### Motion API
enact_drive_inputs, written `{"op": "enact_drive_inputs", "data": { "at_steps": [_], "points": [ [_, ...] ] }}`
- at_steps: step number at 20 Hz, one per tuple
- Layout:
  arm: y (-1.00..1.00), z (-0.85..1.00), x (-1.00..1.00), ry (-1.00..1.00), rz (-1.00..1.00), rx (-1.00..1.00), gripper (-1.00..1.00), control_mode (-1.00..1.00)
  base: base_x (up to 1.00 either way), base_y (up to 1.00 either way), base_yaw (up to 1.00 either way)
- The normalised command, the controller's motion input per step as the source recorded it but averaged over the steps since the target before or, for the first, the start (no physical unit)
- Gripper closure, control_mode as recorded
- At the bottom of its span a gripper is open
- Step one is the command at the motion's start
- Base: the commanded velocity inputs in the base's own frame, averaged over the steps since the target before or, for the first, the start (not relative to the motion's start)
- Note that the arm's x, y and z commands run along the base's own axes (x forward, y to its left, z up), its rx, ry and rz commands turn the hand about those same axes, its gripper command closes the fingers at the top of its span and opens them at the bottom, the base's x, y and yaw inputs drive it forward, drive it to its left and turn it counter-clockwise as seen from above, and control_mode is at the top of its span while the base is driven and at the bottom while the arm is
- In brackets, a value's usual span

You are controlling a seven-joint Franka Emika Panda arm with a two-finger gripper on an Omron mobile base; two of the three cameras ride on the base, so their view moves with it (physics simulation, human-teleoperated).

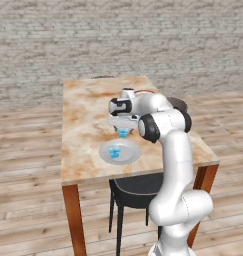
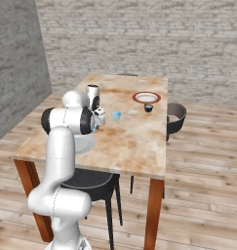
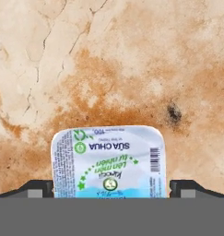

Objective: Place two yogurt containers on each plate.

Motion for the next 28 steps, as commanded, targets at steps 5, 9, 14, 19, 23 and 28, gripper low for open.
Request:
{"op": "enact_drive_inputs", "data": {
  "at_steps": [5,9,14,19,23,28],
  "points": [
    [0.00,0.00,0.21,0.00,0.00,-0.03,-1.00,-1.00,0.00,0.00,0.00],
    [0.00,-0.08,0.00,0.02,0.00,0.00,-1.00,-1.00,0.00,0.00,0.00],
    [0.00,-0.22,0.00,0.02,0.00,0.00,-1.00,-1.00,0.00,0.00,0.00],
    [-0.01,-0.10,0.00,0.01,0.00,0.00,-1.00,-1.00,0.00,0.00,0.00],
    [0.00,0.00,0.00,0.00,0.00,0.00,1.00,-1.00,0.00,0.00,0.00],
    [0.00,0.00,0.00,0.00,0.00,0.00,1.00,-1.00,0.00,0.00,0.00]
  ]
}}
